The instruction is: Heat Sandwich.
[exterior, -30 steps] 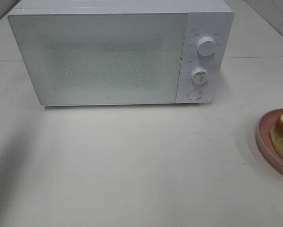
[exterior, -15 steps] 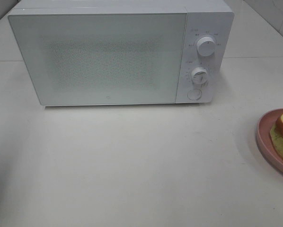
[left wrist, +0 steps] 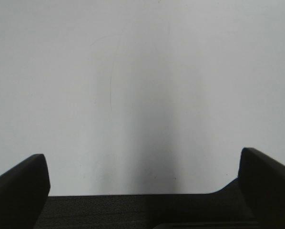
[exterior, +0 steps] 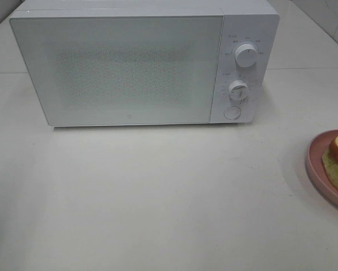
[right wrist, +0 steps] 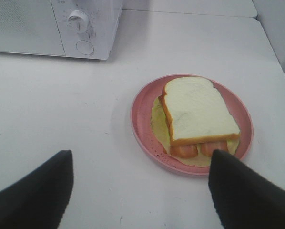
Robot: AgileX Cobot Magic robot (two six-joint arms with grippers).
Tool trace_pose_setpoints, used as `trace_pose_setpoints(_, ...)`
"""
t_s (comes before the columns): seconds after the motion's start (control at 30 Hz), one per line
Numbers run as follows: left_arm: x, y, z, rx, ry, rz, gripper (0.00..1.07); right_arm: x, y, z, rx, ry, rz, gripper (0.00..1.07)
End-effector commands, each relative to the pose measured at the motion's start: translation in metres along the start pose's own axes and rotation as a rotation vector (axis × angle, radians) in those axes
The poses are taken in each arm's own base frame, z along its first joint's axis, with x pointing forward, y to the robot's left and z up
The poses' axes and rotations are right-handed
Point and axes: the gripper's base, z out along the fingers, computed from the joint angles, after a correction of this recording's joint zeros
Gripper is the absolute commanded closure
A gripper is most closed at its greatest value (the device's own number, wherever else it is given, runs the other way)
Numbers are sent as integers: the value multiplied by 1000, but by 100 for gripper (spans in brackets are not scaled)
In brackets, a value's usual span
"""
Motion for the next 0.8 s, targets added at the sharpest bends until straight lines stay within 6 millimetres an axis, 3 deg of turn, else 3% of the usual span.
trace_pose_setpoints(0.03,14,0,3,-3,-17,-1,5,2,-1,-3,9,-35,-6,31)
trace_pose_setpoints(0.1,15,1,-6,-23,-151,16,5,2,-1,-3,9,-35,-7,31)
trace_pose_setpoints(0.43,44,0,-29,-41,-352,37,5,2,-1,-3,9,-35,-7,31)
trace_pose_setpoints(0.8,62,-2,-43,-38,-499,48,5,2,-1,-3,9,-35,-7,31)
